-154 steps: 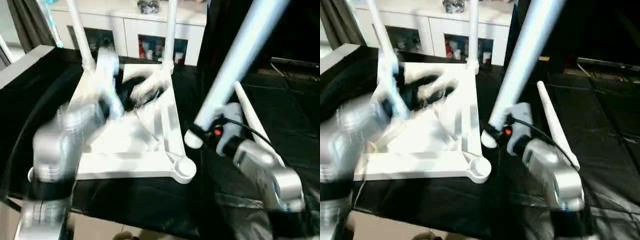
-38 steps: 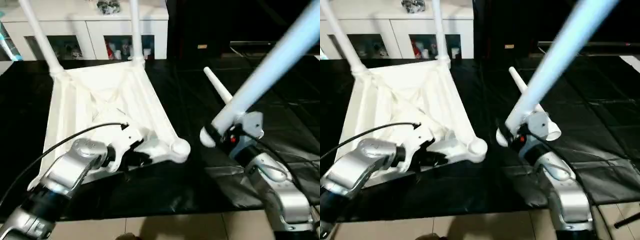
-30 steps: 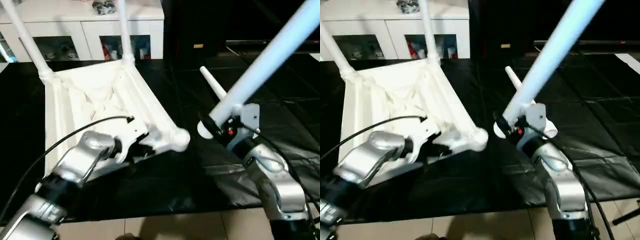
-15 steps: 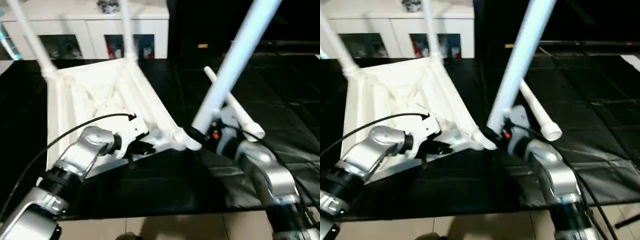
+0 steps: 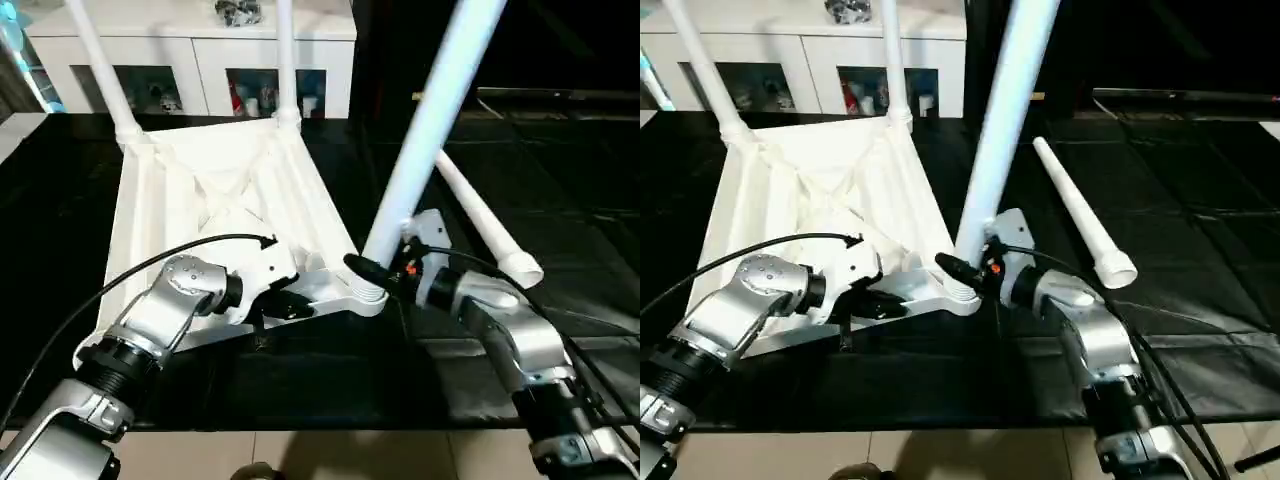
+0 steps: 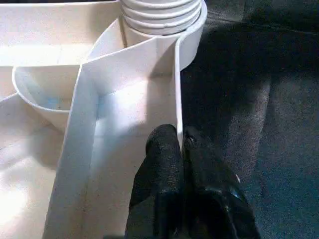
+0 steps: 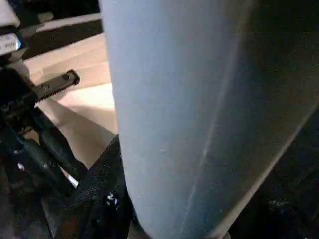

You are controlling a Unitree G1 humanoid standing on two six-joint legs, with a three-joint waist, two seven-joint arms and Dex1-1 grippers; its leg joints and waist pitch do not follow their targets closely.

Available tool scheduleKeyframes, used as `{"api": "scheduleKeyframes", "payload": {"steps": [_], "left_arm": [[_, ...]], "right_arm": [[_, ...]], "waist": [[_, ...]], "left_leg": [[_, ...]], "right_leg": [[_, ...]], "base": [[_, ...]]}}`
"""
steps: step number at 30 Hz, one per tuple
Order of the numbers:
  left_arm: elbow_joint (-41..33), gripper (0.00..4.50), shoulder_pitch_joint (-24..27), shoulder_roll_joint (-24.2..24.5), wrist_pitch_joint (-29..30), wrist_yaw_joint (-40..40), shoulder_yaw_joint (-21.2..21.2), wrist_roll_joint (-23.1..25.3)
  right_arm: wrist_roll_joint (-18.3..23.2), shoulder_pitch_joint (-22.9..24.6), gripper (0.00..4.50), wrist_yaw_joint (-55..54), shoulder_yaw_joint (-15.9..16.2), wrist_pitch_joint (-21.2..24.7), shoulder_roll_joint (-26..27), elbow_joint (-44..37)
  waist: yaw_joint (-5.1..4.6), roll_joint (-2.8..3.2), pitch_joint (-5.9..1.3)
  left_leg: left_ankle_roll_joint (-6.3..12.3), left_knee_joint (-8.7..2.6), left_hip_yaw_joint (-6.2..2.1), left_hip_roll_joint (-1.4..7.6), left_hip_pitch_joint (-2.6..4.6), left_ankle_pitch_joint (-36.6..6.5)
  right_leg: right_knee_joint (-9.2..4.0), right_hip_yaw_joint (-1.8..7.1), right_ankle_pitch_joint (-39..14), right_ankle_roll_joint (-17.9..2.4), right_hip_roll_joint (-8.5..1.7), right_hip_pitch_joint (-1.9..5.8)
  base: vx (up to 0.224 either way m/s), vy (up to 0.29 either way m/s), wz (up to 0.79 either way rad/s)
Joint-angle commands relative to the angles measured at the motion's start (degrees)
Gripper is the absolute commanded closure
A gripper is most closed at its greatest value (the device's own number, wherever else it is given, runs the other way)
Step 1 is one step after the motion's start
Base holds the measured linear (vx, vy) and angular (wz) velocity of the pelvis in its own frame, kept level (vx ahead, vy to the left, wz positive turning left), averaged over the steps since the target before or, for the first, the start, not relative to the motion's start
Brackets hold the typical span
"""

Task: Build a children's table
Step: Insert table leg to table base

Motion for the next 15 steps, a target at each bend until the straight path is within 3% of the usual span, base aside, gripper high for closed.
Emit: {"api": "scheduleKeyframes", "payload": {"steps": [1,5,7,8,9,10,11,12,14,15], "left_arm": [[0.2,4.5,-0.6,-0.6,-1.1,-1.2,-0.6,0.5],[1.2,4.5,-1.1,-1.1,-1.8,0.0,-0.5,1.7],[1.7,4.5,-1.3,-1.4,-1.3,0.2,-0.3,1.6],[1.7,4.5,-1.4,-1.5,-1.8,0.5,-0.2,1.8],[1.7,4.5,-1.4,-1.6,-2.2,0.6,0.1,1.5],[1.7,4.5,-1.4,-1.6,-2.1,0.4,0.2,1.4],[1.7,4.5,-1.4,-1.6,-2.1,0.4,0.2,1.4],[1.6,4.22,-1.5,-1.6,-1.4,0.2,0.5,1.2],[2.1,3.95,-1.8,-1.7,-1.0,0.6,0.5,1.6],[2.3,3.95,-1.9,-1.7,-0.8,0.7,0.4,1.8]], "right_arm": [[-0.9,-0.1,2.57,0.4,1.0,0.0,-0.2,1.4],[-0.9,-0.3,2.57,0.5,0.4,-0.7,-0.3,2.3],[-0.6,0.0,2.57,0.0,-0.6,-1.3,-0.1,2.9],[-0.2,0.2,2.57,-0.4,-1.3,-1.2,0.3,3.0],[0.2,0.5,2.57,-0.6,-1.7,-1.2,0.5,3.0],[0.6,0.8,2.57,-0.8,-2.1,-1.1,0.8,2.7],[0.6,0.8,2.57,-0.8,-2.1,-1.1,0.8,2.7],[0.7,1.3,2.57,-1.2,-2.4,-1.1,1.0,2.4],[0.6,1.8,2.57,-1.3,-2.3,-1.5,1.1,2.1],[0.5,2.0,2.57,-1.4,-2.2,-1.6,1.1,2.0]], "waist": [[-0.2,-0.51,-3.8],[-0.18,-0.31,-3.9],[-0.14,-0.52,-3.81],[-0.05,-0.24,-3.81],[-0.12,-0.33,-3.76],[0.0,0.14,-3.78],[-0.11,-0.05,-3.78],[-0.06,0.17,-3.8],[-0.25,-0.04,-3.86],[-0.25,0.43,-3.85]], "left_leg": [[-0.54,-4.58,-2.01,5.05,1.34,-11.8],[-1.06,-4.71,-2.13,5.16,1.5,-12.8],[-1.26,-4.69,-2.0,5.08,1.71,-14.1],[-1.4,-4.65,-2.09,5.08,1.66,-14.4],[-1.46,-4.72,-2.09,5.09,1.6,-14.7],[-1.75,-4.77,-2.26,5.13,1.62,-15.2],[-1.85,-4.85,-2.21,5.18,1.64,-15.5],[-2.11,-4.91,-2.35,5.21,1.67,-16.0],[-2.34,-4.99,-2.35,5.18,1.56,-16.0],[-2.55,-4.98,-2.34,5.16,1.58,-16.5]], "right_leg": [[-4.49,3.49,-12.9,-11.5,-5.6,1.96],[-4.44,3.46,-12.4,-11.5,-5.51,1.87],[-4.7,3.53,-13.5,-11.6,-5.58,1.73],[-4.75,3.56,-14.2,-11.7,-5.71,1.77],[-4.88,3.56,-14.6,-11.6,-5.67,1.77],[-4.83,3.53,-15.1,-11.4,-5.68,1.78],[-4.94,3.54,-15.1,-11.3,-5.61,1.75],[-4.79,3.5,-14.9,-11.3,-5.62,1.75],[-4.71,3.44,-13.8,-11.5,-5.52,1.84],[-4.8,3.5,-13.4,-11.6,-5.55,1.76]], "base": [[0.0,0.0,0.0],[0.0,0.0,0.0],[0.0,0.0,0.0],[0.0,0.0,0.0],[0.0,0.0,0.0],[0.0,0.0,0.0],[0.0,0.0,0.0],[0.0,0.0,0.0],[0.0,0.0,0.0],[0.0,0.0,0.0]]}}
